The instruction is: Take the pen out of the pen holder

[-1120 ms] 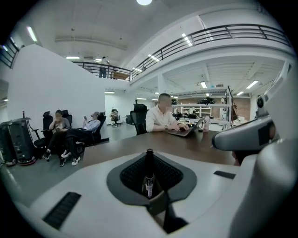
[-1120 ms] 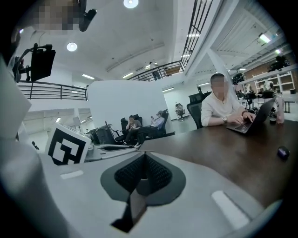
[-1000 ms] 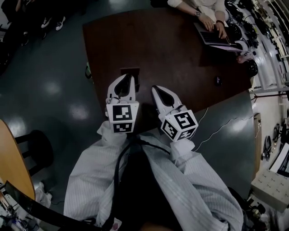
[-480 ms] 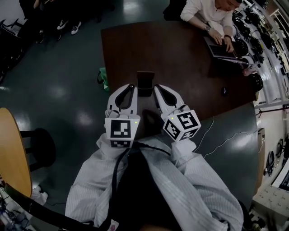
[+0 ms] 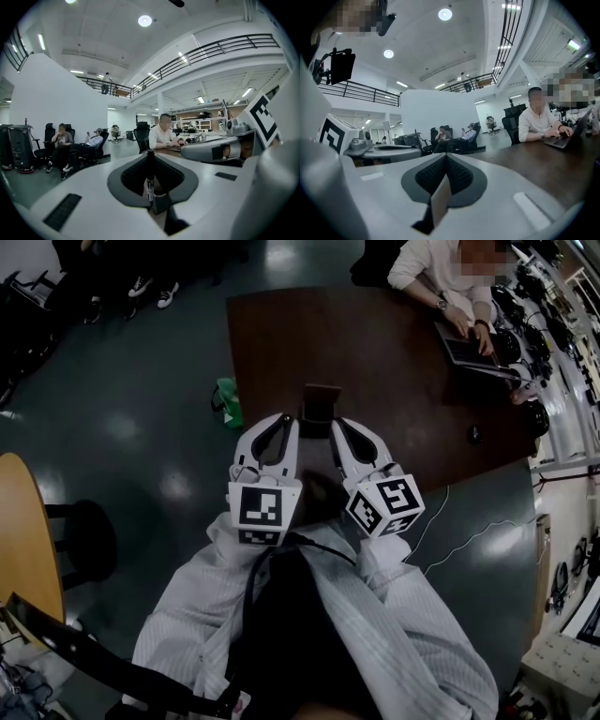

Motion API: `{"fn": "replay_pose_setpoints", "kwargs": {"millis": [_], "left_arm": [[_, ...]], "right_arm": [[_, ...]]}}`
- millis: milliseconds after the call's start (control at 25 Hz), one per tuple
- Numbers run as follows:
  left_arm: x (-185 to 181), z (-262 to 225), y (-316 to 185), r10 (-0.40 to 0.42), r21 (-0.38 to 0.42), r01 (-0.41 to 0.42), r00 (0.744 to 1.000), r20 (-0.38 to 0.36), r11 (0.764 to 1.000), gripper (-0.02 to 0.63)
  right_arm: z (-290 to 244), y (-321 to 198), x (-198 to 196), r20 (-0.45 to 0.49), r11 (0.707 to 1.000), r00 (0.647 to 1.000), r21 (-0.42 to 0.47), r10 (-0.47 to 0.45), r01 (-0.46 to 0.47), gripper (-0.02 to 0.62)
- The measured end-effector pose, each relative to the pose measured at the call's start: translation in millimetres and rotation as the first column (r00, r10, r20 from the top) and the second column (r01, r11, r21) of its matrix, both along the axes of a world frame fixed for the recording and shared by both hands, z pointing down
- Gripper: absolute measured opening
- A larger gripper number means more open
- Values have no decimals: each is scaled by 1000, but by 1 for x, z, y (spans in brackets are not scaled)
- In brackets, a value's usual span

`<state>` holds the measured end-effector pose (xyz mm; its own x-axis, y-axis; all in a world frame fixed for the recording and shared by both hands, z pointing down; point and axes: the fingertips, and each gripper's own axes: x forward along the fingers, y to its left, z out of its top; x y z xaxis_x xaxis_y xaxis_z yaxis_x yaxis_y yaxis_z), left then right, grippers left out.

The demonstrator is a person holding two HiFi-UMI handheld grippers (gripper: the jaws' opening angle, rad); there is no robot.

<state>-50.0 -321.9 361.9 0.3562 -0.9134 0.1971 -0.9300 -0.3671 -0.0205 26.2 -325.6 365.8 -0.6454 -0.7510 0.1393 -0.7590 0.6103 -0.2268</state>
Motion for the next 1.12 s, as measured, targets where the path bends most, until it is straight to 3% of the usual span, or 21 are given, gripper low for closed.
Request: {"fn": "replay_pose_setpoints", "kwargs": {"millis": [440,1120], "left_arm": [[1,5,-3,60,-13,-60,998,-6,998,40],[-12,9,1,63,-17,-63,998,4,998,40]], "right_arm": [[4,2,-7,-25,1000,999,-9,20,-21,2],[8,8,-19,-28,1000,999,-17,18,-18,0]]}}
